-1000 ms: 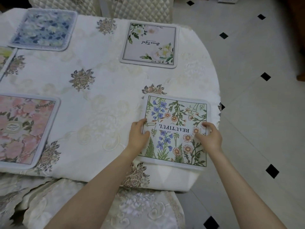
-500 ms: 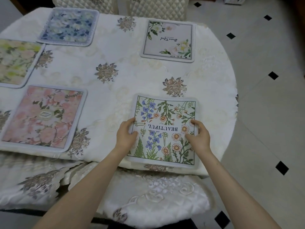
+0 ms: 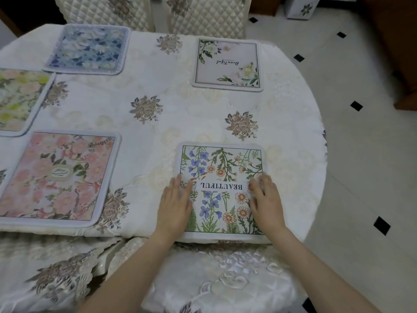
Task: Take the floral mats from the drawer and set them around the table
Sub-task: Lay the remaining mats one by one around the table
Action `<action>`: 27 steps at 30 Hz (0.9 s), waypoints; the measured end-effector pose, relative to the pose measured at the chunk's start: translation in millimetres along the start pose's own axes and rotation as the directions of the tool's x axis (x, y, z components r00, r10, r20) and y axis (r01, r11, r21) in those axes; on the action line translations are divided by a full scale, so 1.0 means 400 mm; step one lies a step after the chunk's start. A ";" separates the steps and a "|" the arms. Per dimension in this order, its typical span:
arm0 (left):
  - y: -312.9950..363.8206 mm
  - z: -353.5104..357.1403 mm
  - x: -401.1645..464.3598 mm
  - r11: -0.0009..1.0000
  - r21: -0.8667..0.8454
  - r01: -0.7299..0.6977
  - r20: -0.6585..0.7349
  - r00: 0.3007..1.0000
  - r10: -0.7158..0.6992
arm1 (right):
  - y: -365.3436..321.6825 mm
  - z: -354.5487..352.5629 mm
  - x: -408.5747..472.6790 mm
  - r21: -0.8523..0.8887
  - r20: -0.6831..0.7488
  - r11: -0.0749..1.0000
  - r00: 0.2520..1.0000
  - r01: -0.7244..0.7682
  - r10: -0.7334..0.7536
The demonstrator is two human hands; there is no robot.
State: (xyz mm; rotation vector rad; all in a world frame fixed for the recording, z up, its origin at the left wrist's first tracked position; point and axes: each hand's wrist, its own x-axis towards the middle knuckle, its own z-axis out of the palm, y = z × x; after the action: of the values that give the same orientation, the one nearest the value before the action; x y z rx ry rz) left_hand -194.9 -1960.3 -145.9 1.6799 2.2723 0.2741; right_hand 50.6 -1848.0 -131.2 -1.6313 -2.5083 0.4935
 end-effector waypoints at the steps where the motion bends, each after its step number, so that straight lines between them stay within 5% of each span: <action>1: -0.002 0.010 -0.001 0.999 0.034 -0.042 0.017 0.999 0.041 | -0.001 0.011 -0.003 -0.038 0.018 0.997 0.998 0.064 -0.063; 7: -0.010 0.049 0.010 0.977 0.142 -0.158 0.105 0.984 0.144 | 0.008 0.063 -0.009 -0.105 0.141 0.985 0.983 0.135 -0.120; 14: 0.064 0.010 0.059 0.973 0.121 -0.197 0.107 0.977 0.184 | -0.065 0.031 0.033 0.039 0.070 0.999 0.997 0.034 -0.037; 18: 0.142 0.001 0.217 0.983 0.058 -0.176 0.043 0.984 0.174 | -0.172 0.032 0.171 0.138 0.041 0.986 0.994 0.098 -0.104; 27: 0.119 0.065 0.339 0.979 0.089 -0.182 0.060 0.982 0.178 | -0.143 0.119 0.305 0.006 0.054 0.994 0.992 0.113 -0.113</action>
State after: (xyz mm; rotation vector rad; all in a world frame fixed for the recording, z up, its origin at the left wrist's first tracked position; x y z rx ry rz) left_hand -179.7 -1817.3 -172.0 1.9214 2.1292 0.1632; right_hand -62.4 -1768.8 -167.6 -1.4844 -2.6196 0.5352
